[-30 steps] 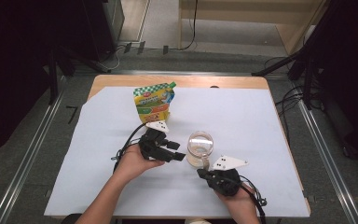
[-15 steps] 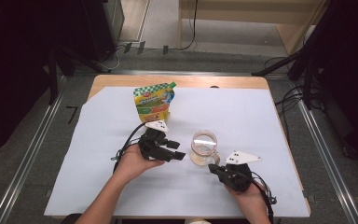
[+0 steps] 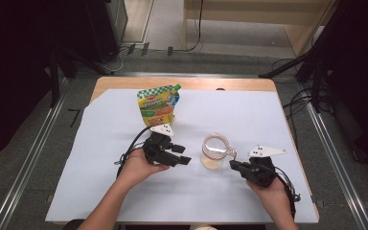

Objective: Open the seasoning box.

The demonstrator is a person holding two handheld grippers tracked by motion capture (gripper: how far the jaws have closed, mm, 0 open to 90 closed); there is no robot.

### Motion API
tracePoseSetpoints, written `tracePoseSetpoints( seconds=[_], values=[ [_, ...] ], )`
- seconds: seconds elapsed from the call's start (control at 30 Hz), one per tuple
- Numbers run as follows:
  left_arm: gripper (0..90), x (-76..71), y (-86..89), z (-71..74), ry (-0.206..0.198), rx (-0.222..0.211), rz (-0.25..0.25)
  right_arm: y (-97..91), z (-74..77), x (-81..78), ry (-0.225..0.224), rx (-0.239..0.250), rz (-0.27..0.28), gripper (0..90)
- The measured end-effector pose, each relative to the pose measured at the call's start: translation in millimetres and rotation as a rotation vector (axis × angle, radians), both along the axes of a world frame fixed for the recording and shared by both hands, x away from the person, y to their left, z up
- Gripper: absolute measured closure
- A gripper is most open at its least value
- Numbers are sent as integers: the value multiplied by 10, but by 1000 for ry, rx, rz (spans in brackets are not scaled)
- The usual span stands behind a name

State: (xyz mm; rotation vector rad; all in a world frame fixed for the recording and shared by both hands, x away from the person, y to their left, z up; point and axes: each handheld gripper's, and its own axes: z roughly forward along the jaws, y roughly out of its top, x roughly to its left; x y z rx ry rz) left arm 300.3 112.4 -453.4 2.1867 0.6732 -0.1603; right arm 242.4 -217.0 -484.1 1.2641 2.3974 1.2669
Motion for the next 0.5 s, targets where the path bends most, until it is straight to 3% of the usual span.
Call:
tracePoseSetpoints(
  seconds=[0.27,0.4,0.5],
  values=[
    [462,0,-34,-7,14,-2,-5,-181,16,173,-3,-13,-1,900],
    [488,-18,-99,-13,-10,-11,-29,-252,-8,280,3,2,-15,900],
    [487,-9,-148,-36,-5,-26,-43,-254,-16,308,1,4,-21,900]
  ],
)
